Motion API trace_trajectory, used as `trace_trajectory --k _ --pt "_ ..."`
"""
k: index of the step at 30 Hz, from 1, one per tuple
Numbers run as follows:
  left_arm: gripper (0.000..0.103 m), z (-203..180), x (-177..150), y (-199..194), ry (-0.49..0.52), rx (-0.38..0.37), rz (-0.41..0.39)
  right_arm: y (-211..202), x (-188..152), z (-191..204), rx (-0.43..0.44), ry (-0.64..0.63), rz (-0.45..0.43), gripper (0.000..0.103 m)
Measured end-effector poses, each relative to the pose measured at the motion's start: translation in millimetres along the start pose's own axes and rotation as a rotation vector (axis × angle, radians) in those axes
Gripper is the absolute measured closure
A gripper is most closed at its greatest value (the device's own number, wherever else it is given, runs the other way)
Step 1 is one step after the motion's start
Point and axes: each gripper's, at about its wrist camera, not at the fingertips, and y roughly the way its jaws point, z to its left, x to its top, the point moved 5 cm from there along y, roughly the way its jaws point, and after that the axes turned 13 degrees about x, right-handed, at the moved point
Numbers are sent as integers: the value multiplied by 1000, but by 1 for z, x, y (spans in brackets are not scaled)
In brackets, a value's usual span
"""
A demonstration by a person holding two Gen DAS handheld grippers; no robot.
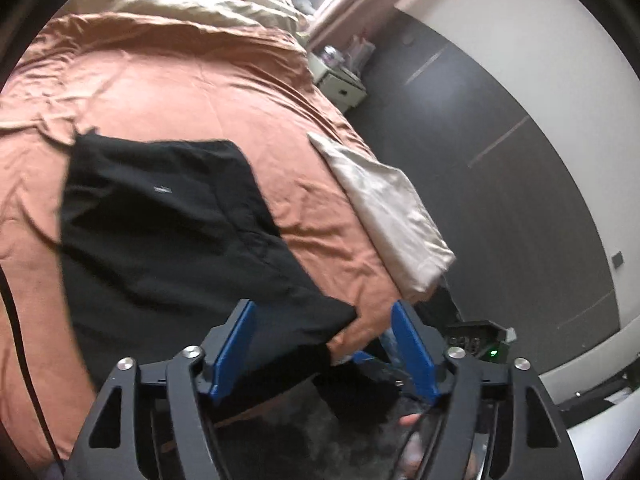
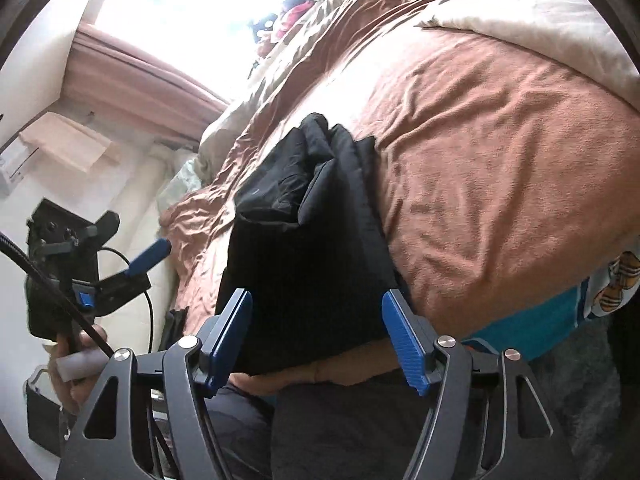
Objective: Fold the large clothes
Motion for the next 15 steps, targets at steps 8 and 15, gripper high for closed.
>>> trace_trajectory --k 8,15 --pt "31 65 -13 -34 -77 141 -42 13 10 15 42 -24 -36 36" --pt "31 108 -36 -34 -109 226 -6 32 23 14 6 23 -17 30"
